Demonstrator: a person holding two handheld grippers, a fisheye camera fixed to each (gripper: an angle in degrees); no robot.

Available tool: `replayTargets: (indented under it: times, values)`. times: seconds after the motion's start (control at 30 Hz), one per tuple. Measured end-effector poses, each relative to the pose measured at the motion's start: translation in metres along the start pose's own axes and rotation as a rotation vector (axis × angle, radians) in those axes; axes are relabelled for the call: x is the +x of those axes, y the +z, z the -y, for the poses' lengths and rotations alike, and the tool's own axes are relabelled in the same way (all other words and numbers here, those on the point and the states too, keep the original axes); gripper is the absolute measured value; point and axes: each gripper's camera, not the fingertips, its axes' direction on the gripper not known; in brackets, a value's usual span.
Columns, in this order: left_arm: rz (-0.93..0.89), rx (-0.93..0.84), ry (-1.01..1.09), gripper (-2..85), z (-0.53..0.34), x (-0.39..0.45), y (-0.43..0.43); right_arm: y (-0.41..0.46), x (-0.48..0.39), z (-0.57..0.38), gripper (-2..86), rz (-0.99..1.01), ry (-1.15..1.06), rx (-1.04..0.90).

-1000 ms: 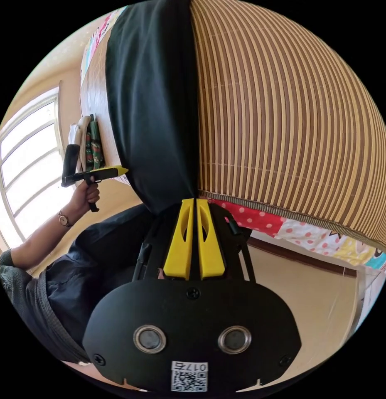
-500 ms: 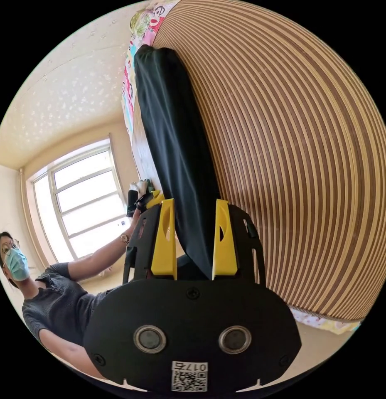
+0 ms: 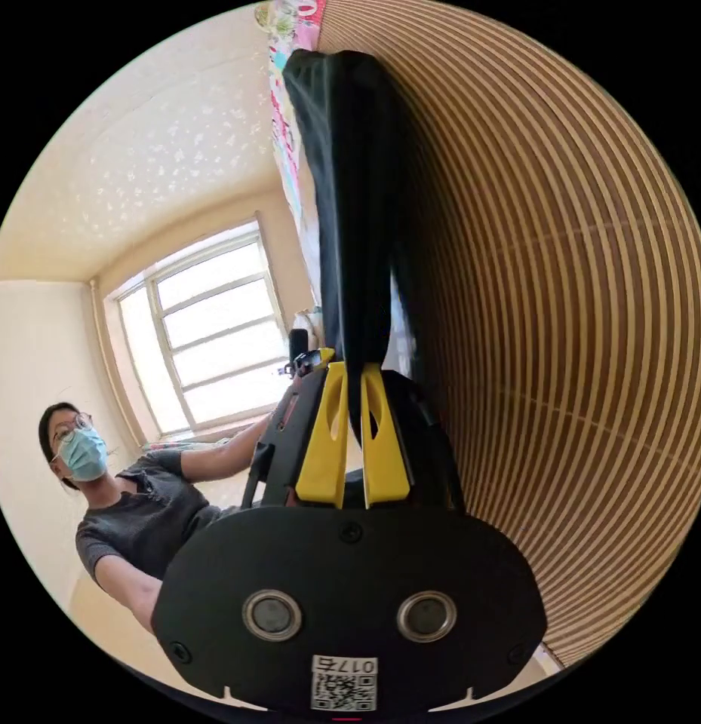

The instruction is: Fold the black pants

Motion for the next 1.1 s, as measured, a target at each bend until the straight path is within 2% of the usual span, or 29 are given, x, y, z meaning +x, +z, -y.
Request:
replayTargets:
  times: [0.27,0.37,0.53,0.7,0.77,0.83,0.97,1.1]
  values:
    - [-0.130,-0.079,0.294,1.7,-0.129,0.077,-0.047,-0.005,-0.098,-0.145,1.8,0.137,-0.286,0.040]
    - [-0.247,-0.031,0.401,1.5,-0.180,0.119,-0.070,-0.004,-0.155,-0.190,1.5,0.153,-0.420,0.040]
    - [-0.271,0.062,0.664,1.6,-0.243,0.234,-0.119,-0.003,-0.269,-0.237,1.3,0.104,-0.684,0.034]
    - [-0.359,0.138,0.920,2.3,-0.268,0.342,-0.158,-0.010,-0.391,-0.255,1.2,0.098,-0.983,0.085]
    - [-0.367,0.169,0.984,2.4,-0.266,0.371,-0.168,-0.013,-0.414,-0.246,1.2,0.040,-0.987,0.115]
    - [-0.282,0.221,0.974,2.1,-0.243,0.388,-0.174,-0.015,-0.420,-0.224,1.2,-0.072,-0.916,0.155]
    - [-0.107,0.235,0.801,2.1,-0.165,0.369,-0.163,-0.011,-0.386,-0.142,1.1,-0.295,-0.699,0.189]
    - [0.077,0.220,0.634,2.8,-0.070,0.324,-0.141,-0.004,-0.322,-0.060,1.3,-0.303,-0.510,0.183]
